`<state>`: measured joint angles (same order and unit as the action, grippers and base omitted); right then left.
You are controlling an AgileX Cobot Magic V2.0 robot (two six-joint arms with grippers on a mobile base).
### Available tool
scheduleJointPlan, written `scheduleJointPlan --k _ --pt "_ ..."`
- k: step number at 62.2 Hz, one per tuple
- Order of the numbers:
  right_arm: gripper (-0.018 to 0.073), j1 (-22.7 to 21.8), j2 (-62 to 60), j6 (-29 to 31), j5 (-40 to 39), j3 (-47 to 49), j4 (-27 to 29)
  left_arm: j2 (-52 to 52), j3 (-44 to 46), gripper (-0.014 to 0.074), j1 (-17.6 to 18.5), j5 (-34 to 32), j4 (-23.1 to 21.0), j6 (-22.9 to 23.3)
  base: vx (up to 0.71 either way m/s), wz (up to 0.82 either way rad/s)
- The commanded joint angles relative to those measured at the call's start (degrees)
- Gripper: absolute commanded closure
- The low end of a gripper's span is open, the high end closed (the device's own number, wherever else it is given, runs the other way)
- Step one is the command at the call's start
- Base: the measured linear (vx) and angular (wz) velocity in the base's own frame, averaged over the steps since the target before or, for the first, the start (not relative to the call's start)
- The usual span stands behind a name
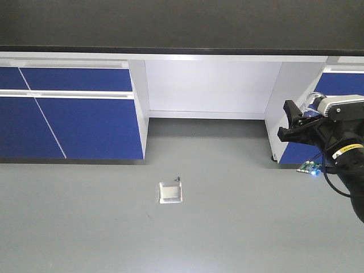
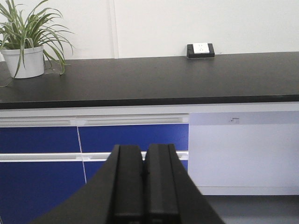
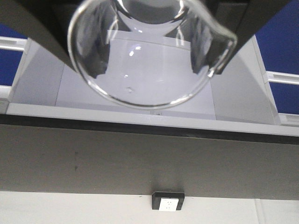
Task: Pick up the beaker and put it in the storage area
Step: 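Drive the base to the other black bench with the wall socket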
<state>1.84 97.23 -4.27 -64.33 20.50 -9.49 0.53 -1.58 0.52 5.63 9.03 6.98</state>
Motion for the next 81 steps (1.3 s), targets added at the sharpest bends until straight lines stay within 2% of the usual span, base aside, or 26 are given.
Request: scheduleJointPlan --k 1,81 --pt "0.0453 -0.39 -1.70 0.22 -5.37 1.27 0.12 0.85 1.15 0.0603 0.01 -4.65 -0.06 0.56 0.18 0.01" --pt "0.0454 -0.39 -1.70 0.22 -5.32 1.27 0.16 0.85 1.15 0.0603 0.01 -4.65 -0.06 0.56 0.22 -0.04"
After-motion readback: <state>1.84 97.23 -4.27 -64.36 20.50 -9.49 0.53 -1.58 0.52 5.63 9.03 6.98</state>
